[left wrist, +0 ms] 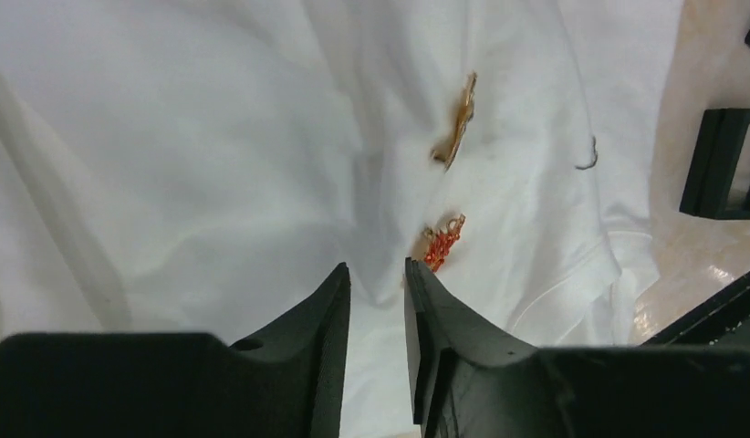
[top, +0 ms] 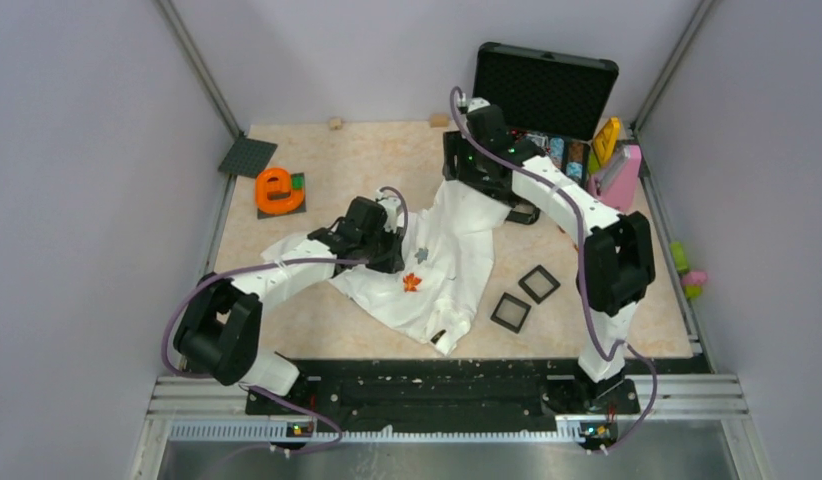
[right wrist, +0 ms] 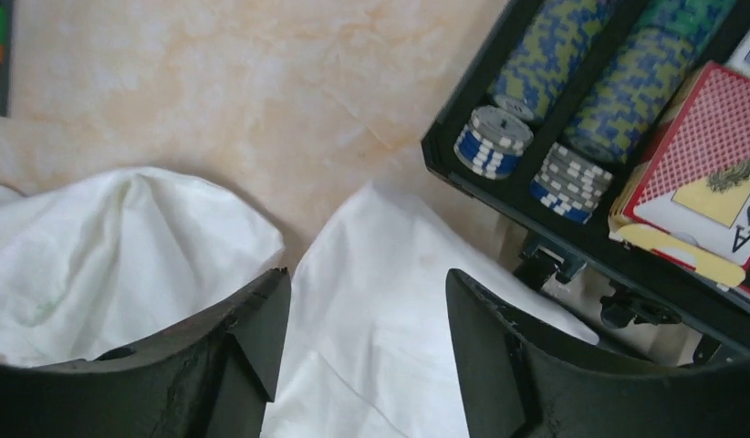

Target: Remove the brooch from the garment

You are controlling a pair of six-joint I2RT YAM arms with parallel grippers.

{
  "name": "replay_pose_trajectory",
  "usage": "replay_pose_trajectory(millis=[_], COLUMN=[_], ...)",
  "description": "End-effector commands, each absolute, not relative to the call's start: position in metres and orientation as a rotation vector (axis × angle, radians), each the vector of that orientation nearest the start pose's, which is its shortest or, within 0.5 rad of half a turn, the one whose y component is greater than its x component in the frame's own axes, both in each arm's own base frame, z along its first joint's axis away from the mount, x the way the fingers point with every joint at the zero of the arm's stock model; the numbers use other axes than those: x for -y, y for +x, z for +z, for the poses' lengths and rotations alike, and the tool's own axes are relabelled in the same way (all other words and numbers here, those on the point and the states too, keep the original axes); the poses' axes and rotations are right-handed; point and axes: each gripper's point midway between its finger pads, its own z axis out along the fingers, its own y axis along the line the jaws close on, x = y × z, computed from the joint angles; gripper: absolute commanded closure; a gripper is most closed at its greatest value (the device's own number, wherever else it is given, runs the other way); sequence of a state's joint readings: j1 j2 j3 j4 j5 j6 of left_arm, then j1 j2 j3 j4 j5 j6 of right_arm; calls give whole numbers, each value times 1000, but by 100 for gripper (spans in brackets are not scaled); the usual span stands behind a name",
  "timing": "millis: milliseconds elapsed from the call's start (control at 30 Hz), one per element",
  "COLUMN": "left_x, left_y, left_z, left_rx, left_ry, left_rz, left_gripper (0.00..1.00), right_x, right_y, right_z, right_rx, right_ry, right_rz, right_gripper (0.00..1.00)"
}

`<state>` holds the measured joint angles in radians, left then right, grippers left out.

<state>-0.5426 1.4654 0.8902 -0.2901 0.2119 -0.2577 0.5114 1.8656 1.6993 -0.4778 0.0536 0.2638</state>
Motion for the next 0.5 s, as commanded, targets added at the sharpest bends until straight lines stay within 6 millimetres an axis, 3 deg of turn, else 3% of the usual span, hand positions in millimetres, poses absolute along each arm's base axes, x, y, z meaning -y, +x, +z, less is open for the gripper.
replay_pose_trajectory(millis=[0, 67, 167, 367, 467], left_x=[218, 209, 211, 246, 269], left_y=[294, 302, 306, 306, 308], left_z=[101, 107, 117, 137, 137], left_rx=[-2398, -2368, -2311, -2205, -2199], left_ry=[408, 361, 382, 543, 622], left_rz=[-452, -333, -246, -168, -233], left_gripper=[57, 49, 49, 53, 54], right_x=[-244, -241, -241, -231, -230], right_y=[451, 433, 405, 375, 368], right_z=[192, 186, 185, 169, 166], right_rx=[-2262, -2255, -2227, -2132, -2080], right_ry=[-251, -262, -290, -212, -184], right_rz=[325, 366, 459, 557, 601], right_gripper=[34, 34, 40, 52, 56])
